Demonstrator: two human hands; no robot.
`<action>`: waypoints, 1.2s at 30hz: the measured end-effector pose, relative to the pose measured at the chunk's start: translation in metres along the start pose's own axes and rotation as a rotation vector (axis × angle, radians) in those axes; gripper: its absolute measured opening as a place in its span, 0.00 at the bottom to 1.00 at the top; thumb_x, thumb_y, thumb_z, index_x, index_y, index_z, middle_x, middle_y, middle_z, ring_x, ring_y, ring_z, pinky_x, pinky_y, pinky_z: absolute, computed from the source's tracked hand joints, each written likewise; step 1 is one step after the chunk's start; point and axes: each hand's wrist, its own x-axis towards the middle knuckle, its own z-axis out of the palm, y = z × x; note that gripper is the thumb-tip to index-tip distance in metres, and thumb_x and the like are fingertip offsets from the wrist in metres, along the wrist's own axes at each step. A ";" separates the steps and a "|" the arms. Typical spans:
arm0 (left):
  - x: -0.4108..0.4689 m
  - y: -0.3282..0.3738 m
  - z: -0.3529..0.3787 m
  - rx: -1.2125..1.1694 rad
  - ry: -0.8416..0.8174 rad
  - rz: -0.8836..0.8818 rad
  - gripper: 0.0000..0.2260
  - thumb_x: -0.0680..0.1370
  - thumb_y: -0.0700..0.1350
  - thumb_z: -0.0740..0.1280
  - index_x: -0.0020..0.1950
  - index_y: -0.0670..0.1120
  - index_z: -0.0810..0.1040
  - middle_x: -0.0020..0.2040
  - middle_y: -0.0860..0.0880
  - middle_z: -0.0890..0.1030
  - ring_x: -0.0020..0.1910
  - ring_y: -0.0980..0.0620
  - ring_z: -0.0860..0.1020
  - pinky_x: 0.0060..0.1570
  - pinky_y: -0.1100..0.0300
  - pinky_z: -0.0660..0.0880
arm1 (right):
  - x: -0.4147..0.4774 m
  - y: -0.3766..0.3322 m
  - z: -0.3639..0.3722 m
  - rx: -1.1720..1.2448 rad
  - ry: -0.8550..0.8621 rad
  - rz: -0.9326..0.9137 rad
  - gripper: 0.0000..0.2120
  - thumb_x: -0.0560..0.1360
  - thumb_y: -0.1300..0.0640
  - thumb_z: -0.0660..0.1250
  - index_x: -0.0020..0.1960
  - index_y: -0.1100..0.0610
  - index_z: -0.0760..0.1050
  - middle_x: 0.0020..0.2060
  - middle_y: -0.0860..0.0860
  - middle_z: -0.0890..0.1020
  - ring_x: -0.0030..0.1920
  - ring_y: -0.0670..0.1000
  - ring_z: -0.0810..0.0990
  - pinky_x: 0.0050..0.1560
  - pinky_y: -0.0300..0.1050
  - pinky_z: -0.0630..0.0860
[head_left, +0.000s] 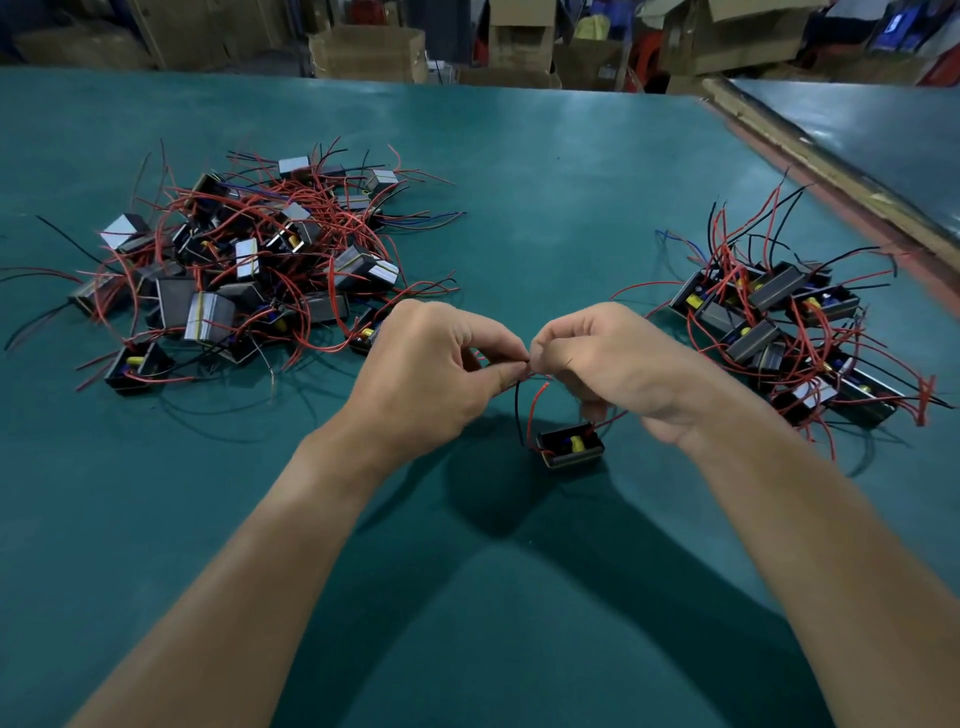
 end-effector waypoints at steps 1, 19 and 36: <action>0.000 0.002 0.001 0.050 -0.004 0.055 0.01 0.72 0.44 0.75 0.41 0.50 0.86 0.27 0.62 0.78 0.23 0.60 0.72 0.27 0.68 0.67 | -0.001 0.000 -0.001 0.050 -0.041 0.058 0.16 0.76 0.62 0.63 0.30 0.52 0.69 0.22 0.46 0.61 0.20 0.44 0.58 0.21 0.35 0.60; 0.007 0.005 -0.003 -0.400 -0.147 -0.328 0.07 0.76 0.36 0.70 0.38 0.43 0.82 0.30 0.49 0.80 0.23 0.53 0.73 0.26 0.63 0.71 | 0.005 0.013 -0.010 -0.140 0.108 -0.352 0.08 0.76 0.67 0.70 0.42 0.56 0.80 0.30 0.48 0.82 0.27 0.47 0.80 0.32 0.40 0.76; 0.005 0.003 -0.004 -0.467 -0.134 -0.348 0.06 0.76 0.34 0.70 0.40 0.42 0.83 0.28 0.51 0.79 0.23 0.55 0.70 0.25 0.65 0.69 | -0.003 0.007 -0.013 -0.216 0.175 -0.490 0.03 0.73 0.58 0.75 0.40 0.53 0.85 0.34 0.45 0.85 0.36 0.41 0.82 0.40 0.30 0.74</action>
